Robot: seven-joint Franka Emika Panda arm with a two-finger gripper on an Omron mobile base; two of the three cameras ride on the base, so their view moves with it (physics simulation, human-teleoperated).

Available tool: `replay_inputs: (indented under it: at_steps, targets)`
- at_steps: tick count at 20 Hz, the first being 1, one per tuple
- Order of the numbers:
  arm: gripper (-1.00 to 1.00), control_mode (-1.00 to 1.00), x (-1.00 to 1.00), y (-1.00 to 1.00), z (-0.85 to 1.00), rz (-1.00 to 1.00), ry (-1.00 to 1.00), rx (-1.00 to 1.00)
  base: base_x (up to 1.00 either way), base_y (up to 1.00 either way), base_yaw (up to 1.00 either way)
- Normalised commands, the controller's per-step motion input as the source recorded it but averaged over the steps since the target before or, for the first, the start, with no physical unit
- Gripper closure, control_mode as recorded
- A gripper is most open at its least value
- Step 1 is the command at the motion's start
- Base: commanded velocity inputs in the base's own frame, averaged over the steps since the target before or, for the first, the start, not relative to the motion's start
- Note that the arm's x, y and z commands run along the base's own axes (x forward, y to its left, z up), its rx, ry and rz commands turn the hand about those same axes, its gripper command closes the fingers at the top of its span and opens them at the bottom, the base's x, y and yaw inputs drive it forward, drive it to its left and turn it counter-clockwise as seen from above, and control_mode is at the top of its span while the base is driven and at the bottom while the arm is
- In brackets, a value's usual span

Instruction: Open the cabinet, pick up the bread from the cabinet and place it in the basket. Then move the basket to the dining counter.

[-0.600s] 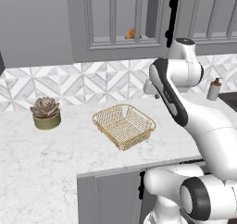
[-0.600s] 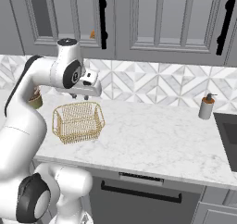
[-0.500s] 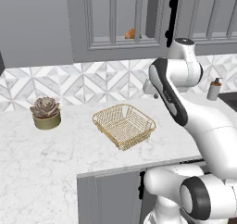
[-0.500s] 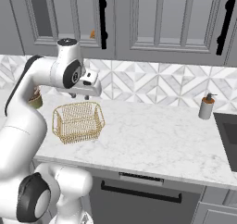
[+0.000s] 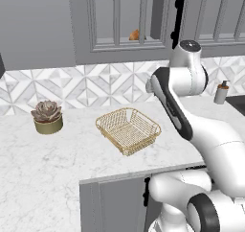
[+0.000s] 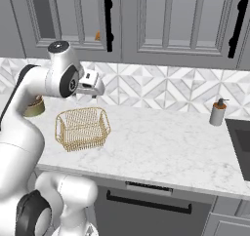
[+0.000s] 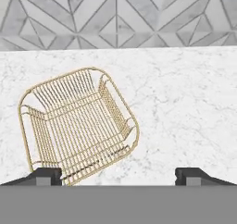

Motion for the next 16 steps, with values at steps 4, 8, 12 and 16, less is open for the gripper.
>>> replay_inputs:
  at_steps: [4, 8, 12, 16]
  targets:
    - [-1.0, -1.0, 0.14, -0.18, 0.78, 0.0, -0.26, 0.02, 0.0, 0.0, 0.0]
    - [-1.0, -1.0, 0.14, -0.42, 0.99, 0.0, -0.1, 0.15, 0.0, 0.0, 0.0]
    - [-1.0, -1.0, 0.14, -0.47, 0.99, 0.0, -0.19, 0.01, 0.0, 0.0, 0.0]
    - [-1.0, -1.0, 0.32, -0.43, 0.88, 0.0, -0.15, -0.07, 0.0, 0.0, 0.0]
